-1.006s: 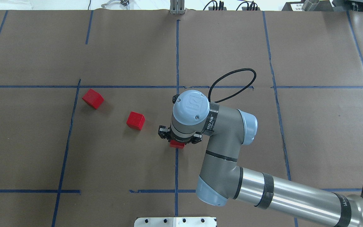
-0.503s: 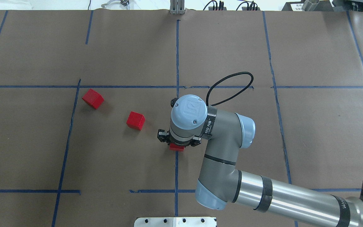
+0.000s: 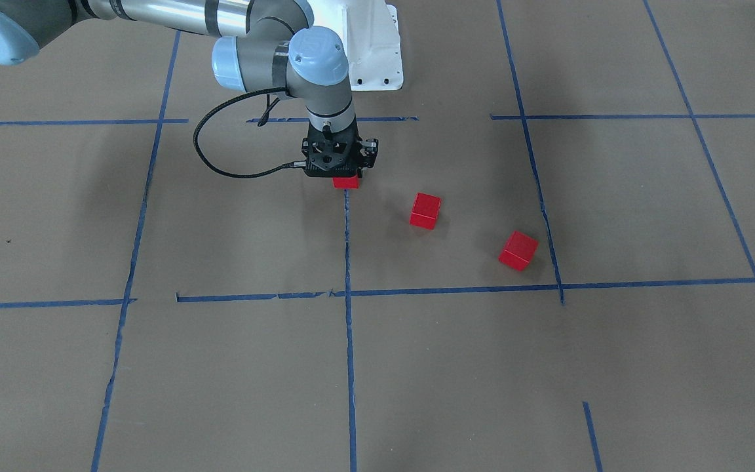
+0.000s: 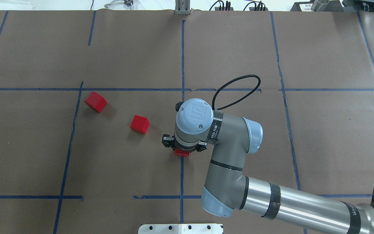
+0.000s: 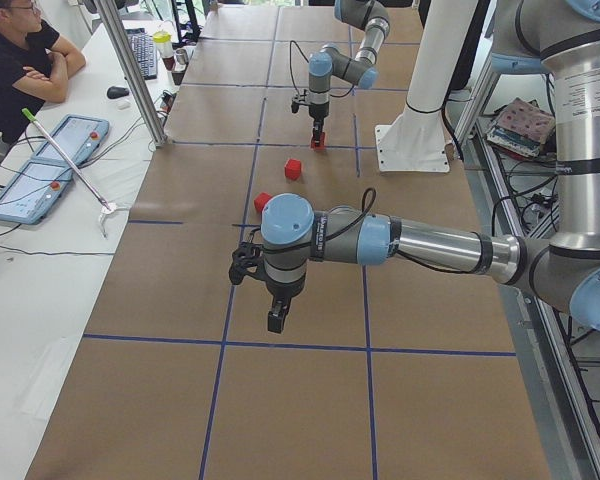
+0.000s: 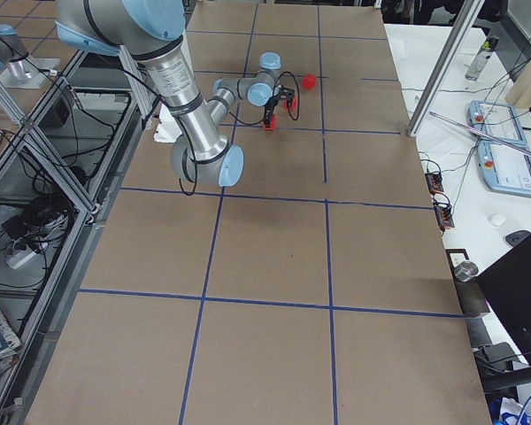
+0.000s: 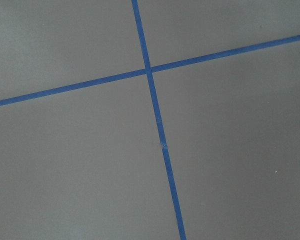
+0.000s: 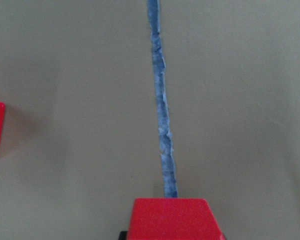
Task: Form red blocks into L shape at center
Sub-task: 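Carry the red cube with the right gripper to the table center, then release the cube and raise the right gripper while the left arm reaches in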
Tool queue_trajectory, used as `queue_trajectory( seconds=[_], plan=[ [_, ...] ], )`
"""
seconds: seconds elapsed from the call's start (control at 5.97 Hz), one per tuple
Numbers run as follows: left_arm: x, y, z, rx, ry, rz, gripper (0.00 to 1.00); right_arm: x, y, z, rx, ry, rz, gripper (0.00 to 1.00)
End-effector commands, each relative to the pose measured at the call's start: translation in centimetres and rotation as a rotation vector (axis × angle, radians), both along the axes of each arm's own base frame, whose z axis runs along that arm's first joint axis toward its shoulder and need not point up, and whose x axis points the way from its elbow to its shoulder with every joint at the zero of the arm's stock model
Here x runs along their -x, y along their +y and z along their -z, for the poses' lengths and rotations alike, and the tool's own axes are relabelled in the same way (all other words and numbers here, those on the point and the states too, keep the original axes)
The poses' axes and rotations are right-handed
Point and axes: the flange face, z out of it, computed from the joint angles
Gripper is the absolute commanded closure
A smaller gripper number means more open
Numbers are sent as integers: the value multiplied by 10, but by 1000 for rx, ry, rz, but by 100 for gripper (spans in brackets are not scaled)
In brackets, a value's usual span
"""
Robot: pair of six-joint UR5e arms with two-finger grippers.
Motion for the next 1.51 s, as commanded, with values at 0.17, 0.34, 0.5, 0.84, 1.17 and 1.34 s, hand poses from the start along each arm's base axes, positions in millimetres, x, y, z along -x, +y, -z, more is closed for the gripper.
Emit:
queue_trajectory(
  seconds=[0.17, 0.34, 0.5, 0.84, 1.17, 1.34],
  plan=[
    [0, 0, 0, 0, 0, 0, 0, 3, 2, -2, -18, 5, 16, 0],
    [0, 0, 1, -2, 0, 0, 0, 2, 0, 2, -36, 4, 0, 0],
    [0, 0, 1, -5, 0, -2, 0, -2, 2, 8, -42, -10, 0, 0],
    [-38, -9, 15, -14, 119, -79, 0, -95, 1, 34, -88, -134, -48, 0],
    [-101, -35, 67, -26, 223, -106, 0, -172, -4, 15, -74, -176, -54, 0],
    [-170, -38, 98, -50, 269, -139, 0, -203, -17, -3, -78, -168, -41, 0]
  ],
)
